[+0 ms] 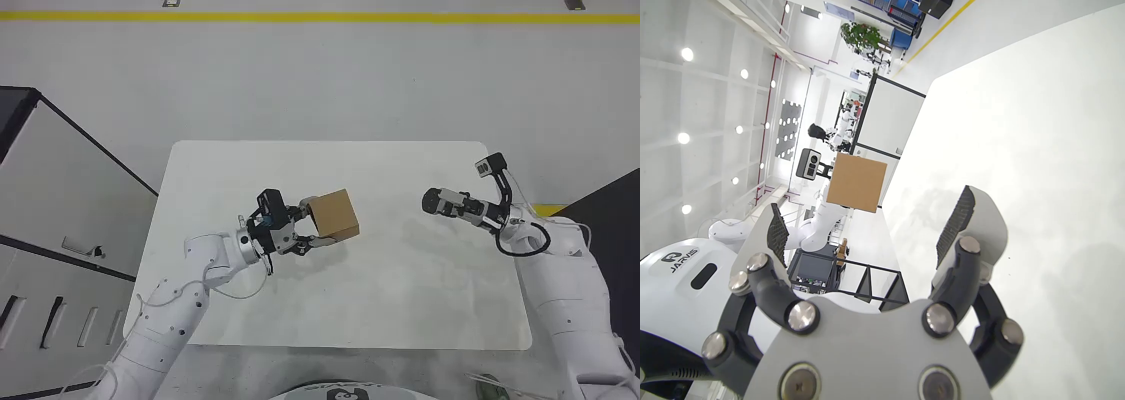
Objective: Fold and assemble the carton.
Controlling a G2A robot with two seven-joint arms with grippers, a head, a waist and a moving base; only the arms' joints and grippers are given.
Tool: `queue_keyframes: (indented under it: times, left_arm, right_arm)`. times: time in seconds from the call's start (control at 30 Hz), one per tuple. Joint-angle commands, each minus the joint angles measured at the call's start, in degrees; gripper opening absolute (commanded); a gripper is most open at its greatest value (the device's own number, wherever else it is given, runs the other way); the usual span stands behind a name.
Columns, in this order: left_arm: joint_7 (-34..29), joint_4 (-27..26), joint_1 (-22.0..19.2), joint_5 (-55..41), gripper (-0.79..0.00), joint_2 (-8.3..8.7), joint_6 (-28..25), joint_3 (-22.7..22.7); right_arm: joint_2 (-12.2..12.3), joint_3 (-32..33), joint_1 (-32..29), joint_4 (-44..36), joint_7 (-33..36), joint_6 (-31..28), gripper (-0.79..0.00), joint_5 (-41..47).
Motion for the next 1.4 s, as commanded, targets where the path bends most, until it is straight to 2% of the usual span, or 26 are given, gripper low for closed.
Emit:
queue_keyframes:
  times: [0.0,0.6,0.7,0.9,1.07,1.23,1.37]
  left_arm:
    - [0.0,0.0,0.0,0.0,-0.785,0.0,0.0,0.0]
    - [-0.4,-0.8,0.2,-1.6,-0.785,-0.04,0.0,0.2]
    - [-3.8,-4.1,0.8,-5.0,-0.785,0.23,0.1,-1.1]
    - [-13.0,-17.1,3.9,-10.4,-0.785,1.52,-1.1,-6.7]
    - [-17.8,-26.2,5.2,-11.1,-0.785,2.42,-2.6,-10.7]
    - [-21.8,-31.1,5.1,-13.0,-0.785,3.12,-3.9,-14.2]
    - [-21.8,-31.1,5.1,-13.0,-0.785,3.12,-3.9,-14.2]
  right_arm:
    - [0.0,0.0,0.0,0.0,0.0,0.0,0.0,0.0]
    - [0.0,0.0,0.0,0.0,0.0,0.0,0.0,0.0]
    - [0.0,0.0,0.0,0.0,0.0,0.0,0.0,0.0]
    - [0.0,0.0,0.0,0.0,0.0,0.0,0.0,0.0]
    - [0.0,0.0,0.0,0.0,0.0,0.0,0.0,0.0]
    - [0.0,0.0,0.0,0.0,0.0,0.0,0.0,0.0]
    - [0.0,0.0,0.0,0.0,0.0,0.0,0.0,0.0]
